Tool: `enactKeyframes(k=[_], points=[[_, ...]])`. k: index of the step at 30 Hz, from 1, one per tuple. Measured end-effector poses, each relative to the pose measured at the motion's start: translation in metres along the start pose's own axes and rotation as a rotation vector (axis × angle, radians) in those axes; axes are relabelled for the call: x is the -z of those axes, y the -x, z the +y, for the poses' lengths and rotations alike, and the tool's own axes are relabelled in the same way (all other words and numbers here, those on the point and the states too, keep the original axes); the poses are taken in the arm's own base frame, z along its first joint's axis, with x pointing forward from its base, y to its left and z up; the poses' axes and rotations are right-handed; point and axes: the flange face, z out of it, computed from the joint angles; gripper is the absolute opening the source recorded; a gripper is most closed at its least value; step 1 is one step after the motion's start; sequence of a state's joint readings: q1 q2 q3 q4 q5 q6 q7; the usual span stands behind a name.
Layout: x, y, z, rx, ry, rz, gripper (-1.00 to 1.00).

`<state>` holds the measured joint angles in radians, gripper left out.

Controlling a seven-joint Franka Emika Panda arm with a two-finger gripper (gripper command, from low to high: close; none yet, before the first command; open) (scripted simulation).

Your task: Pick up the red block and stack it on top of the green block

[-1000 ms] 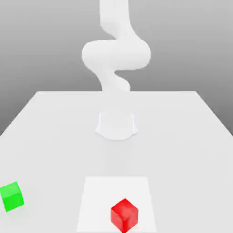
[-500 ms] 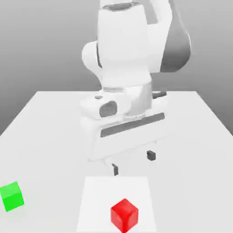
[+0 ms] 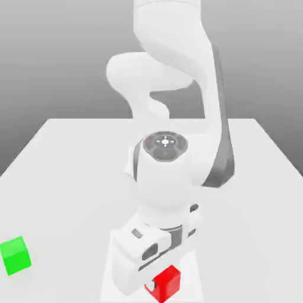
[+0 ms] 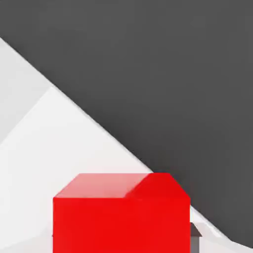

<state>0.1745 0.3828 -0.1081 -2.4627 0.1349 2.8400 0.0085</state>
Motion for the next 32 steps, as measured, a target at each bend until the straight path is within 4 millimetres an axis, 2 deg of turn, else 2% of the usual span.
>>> enactKeyframes(k=[2,5,6,9,11,13,16,18,20,21,27,29,32], points=[[0.012,-0.001,0.0,0.001,0.0,0.001,-1.0],[0.047,-0.001,0.0,0.001,0.0,0.001,-1.0],[0.056,-0.002,0.008,-0.017,0.0,0.0,-1.0],[0.07,-0.006,0.08,-0.163,0.002,-0.003,-1.0],[0.076,-0.003,0.13,-0.264,0.002,-0.004,-1.0],[0.082,0.007,0.181,-0.367,0.002,-0.005,-1.0],[0.089,0.031,0.257,-0.527,0.0,-0.003,-1.0],[0.075,0.047,0.305,-0.626,-0.002,0.001,-1.0],[0.05,0.055,0.321,-0.661,-0.001,0.001,-1.0],[0.041,0.057,0.323,-0.667,-0.002,0.0,1.0],[0.036,0.058,0.325,-0.671,-0.001,0.0,1.0],[0.05,0.057,0.326,-0.672,0.0,0.003,1.0],[0.086,0.057,0.326,-0.673,-0.001,0.002,1.0]])
